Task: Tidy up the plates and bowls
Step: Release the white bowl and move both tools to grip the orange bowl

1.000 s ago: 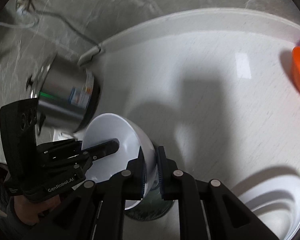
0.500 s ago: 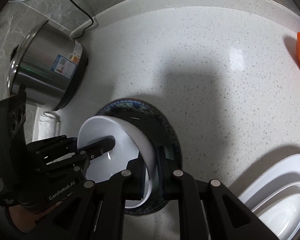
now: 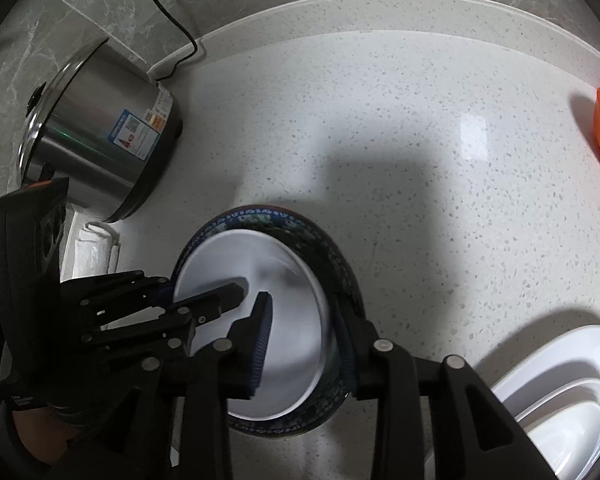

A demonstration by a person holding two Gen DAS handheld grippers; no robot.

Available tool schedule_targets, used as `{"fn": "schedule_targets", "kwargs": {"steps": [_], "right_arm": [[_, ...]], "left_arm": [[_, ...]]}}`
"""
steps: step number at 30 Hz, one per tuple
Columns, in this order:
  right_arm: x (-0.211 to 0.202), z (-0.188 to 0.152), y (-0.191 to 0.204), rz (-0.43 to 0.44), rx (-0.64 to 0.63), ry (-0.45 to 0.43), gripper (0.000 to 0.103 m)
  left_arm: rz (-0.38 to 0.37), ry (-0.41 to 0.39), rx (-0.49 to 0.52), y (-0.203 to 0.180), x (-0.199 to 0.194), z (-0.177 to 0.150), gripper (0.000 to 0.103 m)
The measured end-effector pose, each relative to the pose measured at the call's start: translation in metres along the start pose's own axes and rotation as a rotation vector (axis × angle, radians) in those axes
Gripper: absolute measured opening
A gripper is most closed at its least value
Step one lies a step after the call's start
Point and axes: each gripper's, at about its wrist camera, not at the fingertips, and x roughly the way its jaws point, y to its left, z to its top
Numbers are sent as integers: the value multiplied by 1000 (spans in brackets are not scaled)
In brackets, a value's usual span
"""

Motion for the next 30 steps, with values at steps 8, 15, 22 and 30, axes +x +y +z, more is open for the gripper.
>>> {"fn": "schedule_targets", "kwargs": {"steps": [8, 15, 22, 30], "right_arm": [[-29, -2, -8, 91, 32, -67, 38], [-126, -4, -112, 260, 294, -393, 83], [-171, -33, -262, 241, 809, -584, 96], [-144, -14, -303, 128, 882, -541, 65]], "left_arm": [[-7, -61, -3, -1, -32, 6, 52], [-234, -88, 65, -27, -58, 82, 92], [-321, 64, 157, -85, -3, 199, 95], [-277, 93, 309, -195, 66, 292, 95]]}}
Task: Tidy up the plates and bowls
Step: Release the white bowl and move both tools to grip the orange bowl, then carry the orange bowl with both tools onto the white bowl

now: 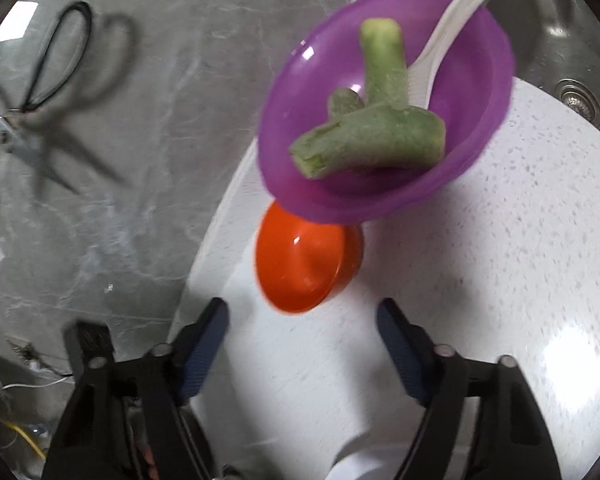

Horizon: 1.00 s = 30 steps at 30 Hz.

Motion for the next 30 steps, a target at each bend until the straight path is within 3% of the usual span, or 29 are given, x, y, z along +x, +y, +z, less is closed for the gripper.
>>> {"fn": "schedule_targets", "kwargs": {"steps": [1, 7, 15, 16, 18, 22, 24, 26, 30], "right_arm": [[6, 3, 0, -20, -1, 2, 61], [28, 18, -3, -138, 10, 13, 58], [47, 20, 3, -181, 0, 5, 56], [48, 17, 3, -180, -3, 16, 48], [53, 18, 3, -184, -16, 41, 39], [57, 14, 1, -181, -6, 49, 34], [55, 13, 0, -178, 5, 51, 31], [58, 12, 1, -175, 12, 44, 29], [57, 12, -1, -172, 4, 36, 19]], "left_arm": [[6, 12, 19, -6, 10, 4, 95], [81, 102, 96, -26, 64, 21, 93], [85, 119, 122, -25, 96, 44, 91], [86, 121, 129, -26, 101, 49, 87], [92, 141, 137, -27, 110, 52, 64], [84, 145, 143, -29, 119, 55, 49], [75, 143, 149, -30, 122, 57, 31], [82, 138, 149, -34, 125, 56, 29], [79, 137, 149, -36, 131, 56, 16]]}}
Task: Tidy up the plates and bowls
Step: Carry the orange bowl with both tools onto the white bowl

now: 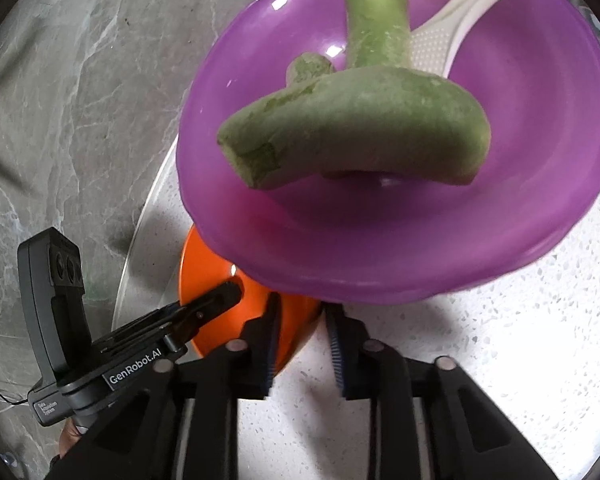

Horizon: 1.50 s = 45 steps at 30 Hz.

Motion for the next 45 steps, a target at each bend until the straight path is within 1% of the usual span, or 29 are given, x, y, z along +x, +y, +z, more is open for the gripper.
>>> {"fn": "schedule_targets", "kwargs": {"steps": [3, 5, 11, 15, 20, 25, 28, 33, 37, 38, 40, 42, 45], "right_arm": [[-2, 1, 5, -8, -32, -1, 18], [-3, 2, 5, -8, -43, -2, 17], [0, 1, 13, -7, -69, 10, 17], [-4, -2, 26, 11, -92, 14, 16], [-17, -15, 49, 46, -149, 33, 16], [-28, -41, 80, 88, -226, 74, 16], [-35, -67, 103, 117, -300, 105, 17], [-43, -119, 140, 162, -429, 178, 17], [-44, -155, 167, 187, -504, 237, 17], [-45, -165, 173, 193, -528, 255, 17], [-43, -185, 185, 205, -577, 292, 17], [-37, -205, 190, 207, -611, 321, 17], [-27, -235, 195, 189, -652, 365, 17]], "left_arm": [[16, -5, 17, -7, -2, -4, 14], [13, -4, 11, -8, -3, -4, 13], [19, -5, -5, -6, -14, -18, 13], [22, -22, -22, -3, -33, -36, 13], [33, -49, -53, 2, -67, -64, 13], [52, -89, -99, 14, -109, -113, 13], [69, -121, -124, 21, -138, -146, 13], [98, -171, -190, 31, -184, -220, 13], [123, -206, -247, 44, -218, -290, 13], [127, -212, -263, 44, -223, -301, 13], [142, -222, -296, 51, -233, -333, 13], [147, -223, -335, 56, -237, -360, 13], [146, -214, -383, 59, -230, -395, 13]]}}
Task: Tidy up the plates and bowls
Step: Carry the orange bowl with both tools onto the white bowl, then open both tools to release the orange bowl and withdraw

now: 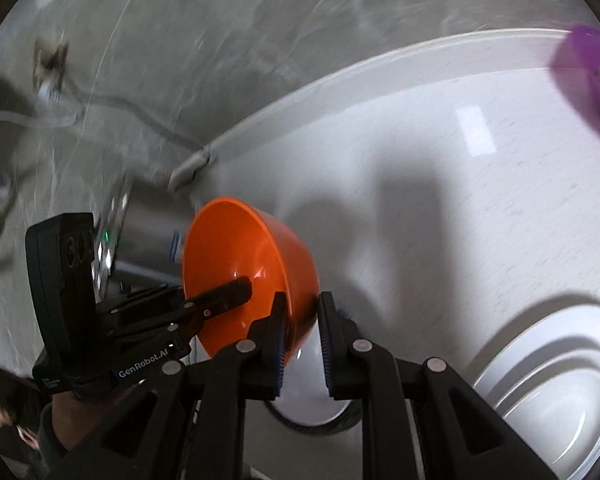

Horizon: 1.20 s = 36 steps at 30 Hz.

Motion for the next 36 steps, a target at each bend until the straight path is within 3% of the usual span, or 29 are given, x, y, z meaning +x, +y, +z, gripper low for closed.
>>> {"fn": "schedule_targets", "kwargs": {"steps": [6, 12, 21, 28, 31, 33, 36], "right_arm": [[16, -34, -6, -40, -6, 72, 17], [25, -48, -20, -85, 26, 97, 17], [37, -51, -25, -94, 56, 109, 13], [38, -49, -25, -105, 51, 128, 12], [38, -49, -25, -107, 48, 135, 12], [39, -48, -25, -109, 52, 143, 12], [41, -48, -26, -103, 60, 155, 12]], "left_arm": [[-21, 35, -63, 21, 12, -56, 13], [-16, 52, -44, 20, 21, -83, 14], [87, 17, 48, 6, 34, -78, 17], [117, -23, 73, -1, 34, -76, 18], [107, -40, 85, -8, 37, -72, 29], [61, -52, 74, -9, 36, -71, 54], [20, -85, 58, -11, 31, -70, 69]]}}
